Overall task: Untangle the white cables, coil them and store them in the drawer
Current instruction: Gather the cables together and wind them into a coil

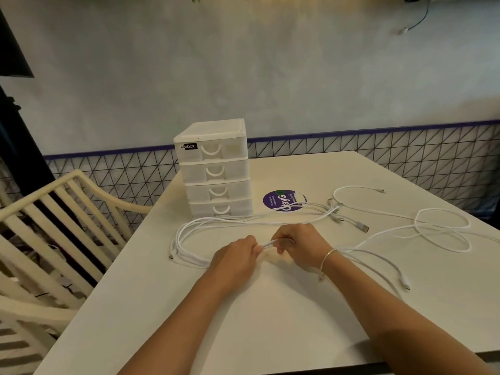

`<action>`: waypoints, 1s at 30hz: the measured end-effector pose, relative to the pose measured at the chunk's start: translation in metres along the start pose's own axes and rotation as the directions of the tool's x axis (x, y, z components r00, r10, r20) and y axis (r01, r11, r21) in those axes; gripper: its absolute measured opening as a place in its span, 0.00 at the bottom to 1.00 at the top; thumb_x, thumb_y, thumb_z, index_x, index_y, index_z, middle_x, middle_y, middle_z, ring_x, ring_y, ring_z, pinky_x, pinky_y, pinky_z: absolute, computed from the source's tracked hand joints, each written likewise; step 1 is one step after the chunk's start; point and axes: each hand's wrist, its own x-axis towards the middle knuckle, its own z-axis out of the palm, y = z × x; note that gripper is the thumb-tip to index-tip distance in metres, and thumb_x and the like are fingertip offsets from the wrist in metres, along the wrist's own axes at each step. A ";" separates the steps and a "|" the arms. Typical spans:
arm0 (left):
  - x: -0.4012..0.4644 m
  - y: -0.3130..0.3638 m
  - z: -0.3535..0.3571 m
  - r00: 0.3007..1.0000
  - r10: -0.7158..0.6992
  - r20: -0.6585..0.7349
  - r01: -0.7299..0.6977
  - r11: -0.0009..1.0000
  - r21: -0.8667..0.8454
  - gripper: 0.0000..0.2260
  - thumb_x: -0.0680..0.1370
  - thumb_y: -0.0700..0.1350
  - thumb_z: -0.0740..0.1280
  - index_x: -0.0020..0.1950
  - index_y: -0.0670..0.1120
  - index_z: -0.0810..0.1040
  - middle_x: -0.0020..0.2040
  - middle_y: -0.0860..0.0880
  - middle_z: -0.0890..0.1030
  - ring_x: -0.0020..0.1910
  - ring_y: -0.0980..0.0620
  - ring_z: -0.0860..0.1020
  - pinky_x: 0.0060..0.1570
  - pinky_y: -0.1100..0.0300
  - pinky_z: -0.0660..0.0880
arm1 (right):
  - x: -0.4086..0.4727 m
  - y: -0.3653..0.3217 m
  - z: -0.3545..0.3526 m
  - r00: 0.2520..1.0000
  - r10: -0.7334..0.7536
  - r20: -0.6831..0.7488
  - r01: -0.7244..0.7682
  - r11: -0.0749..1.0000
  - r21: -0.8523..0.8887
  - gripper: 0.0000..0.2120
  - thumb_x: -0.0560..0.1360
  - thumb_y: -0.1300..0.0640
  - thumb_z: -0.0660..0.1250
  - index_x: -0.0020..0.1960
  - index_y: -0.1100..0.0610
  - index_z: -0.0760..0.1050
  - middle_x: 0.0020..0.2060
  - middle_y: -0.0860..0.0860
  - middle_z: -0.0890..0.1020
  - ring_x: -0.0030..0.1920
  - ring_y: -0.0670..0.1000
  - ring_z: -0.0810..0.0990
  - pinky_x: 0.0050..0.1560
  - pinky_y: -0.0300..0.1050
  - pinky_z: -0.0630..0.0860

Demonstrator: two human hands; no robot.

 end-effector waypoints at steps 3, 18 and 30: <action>0.002 -0.005 0.004 1.000 0.002 0.028 -0.001 1.000 -0.020 0.12 0.82 0.53 0.50 0.49 0.48 0.68 0.44 0.47 0.78 0.46 0.44 0.75 0.41 0.55 0.67 | -0.003 0.002 -0.005 0.999 0.007 0.034 -0.008 0.999 0.035 0.07 0.75 0.61 0.62 0.43 0.50 0.75 0.37 0.46 0.83 0.39 0.44 0.77 0.43 0.34 0.71; 0.000 -0.005 0.002 0.994 -0.102 -0.028 0.097 0.984 -0.147 0.16 0.79 0.53 0.58 0.33 0.54 0.62 0.33 0.53 0.71 0.38 0.50 0.69 0.31 0.62 0.61 | -0.021 0.062 -0.119 0.902 0.418 0.104 -0.344 0.845 -0.410 0.15 0.70 0.68 0.56 0.33 0.54 0.75 0.34 0.49 0.81 0.27 0.48 0.74 0.32 0.34 0.71; -0.003 -0.008 0.006 0.981 -0.190 -0.038 0.166 0.926 -0.339 0.13 0.76 0.52 0.62 0.31 0.53 0.70 0.31 0.54 0.75 0.35 0.52 0.71 0.34 0.59 0.66 | 0.000 -0.014 -0.054 0.995 0.045 0.084 0.008 0.844 -0.537 0.15 0.78 0.61 0.55 0.58 0.59 0.78 0.57 0.55 0.79 0.58 0.56 0.77 0.59 0.44 0.71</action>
